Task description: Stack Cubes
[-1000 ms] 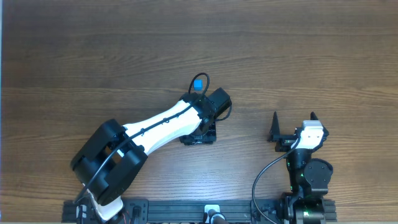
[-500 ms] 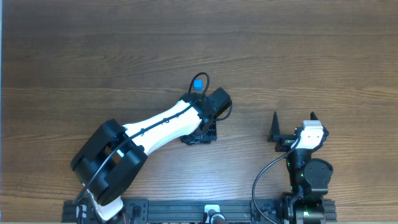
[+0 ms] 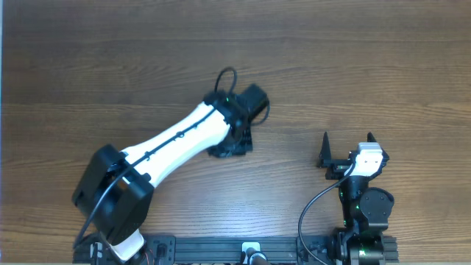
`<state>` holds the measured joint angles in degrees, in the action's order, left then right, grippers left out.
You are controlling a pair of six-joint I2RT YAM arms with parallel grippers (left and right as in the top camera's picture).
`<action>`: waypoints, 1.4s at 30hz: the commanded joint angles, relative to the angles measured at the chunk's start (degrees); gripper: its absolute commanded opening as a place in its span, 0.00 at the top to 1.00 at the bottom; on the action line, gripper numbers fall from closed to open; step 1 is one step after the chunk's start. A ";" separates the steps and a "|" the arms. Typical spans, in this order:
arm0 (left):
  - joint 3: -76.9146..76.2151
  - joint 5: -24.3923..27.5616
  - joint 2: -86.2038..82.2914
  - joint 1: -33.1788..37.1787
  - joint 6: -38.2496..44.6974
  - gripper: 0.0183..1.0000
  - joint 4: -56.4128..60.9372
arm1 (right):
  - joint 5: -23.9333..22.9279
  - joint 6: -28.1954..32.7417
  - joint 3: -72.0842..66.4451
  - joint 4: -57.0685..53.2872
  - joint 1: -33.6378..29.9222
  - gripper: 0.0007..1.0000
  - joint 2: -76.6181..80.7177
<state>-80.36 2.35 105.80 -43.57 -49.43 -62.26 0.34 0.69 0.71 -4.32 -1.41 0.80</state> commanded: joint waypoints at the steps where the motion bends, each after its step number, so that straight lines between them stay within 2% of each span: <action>1: -3.87 -1.14 -1.55 1.79 1.55 0.98 -0.33 | 0.66 0.46 -0.42 0.00 0.00 0.01 -0.50; 10: -4.52 -0.28 1.68 4.50 4.09 0.98 0.79 | 0.68 0.46 -0.42 0.02 0.00 0.01 -0.50; 42: -4.52 1.68 5.01 3.17 5.99 0.98 2.01 | 0.68 0.46 -0.42 0.00 0.00 0.01 -0.50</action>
<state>-83.92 3.27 109.23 -40.05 -44.53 -60.38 0.34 0.71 0.71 -4.32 -1.41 0.80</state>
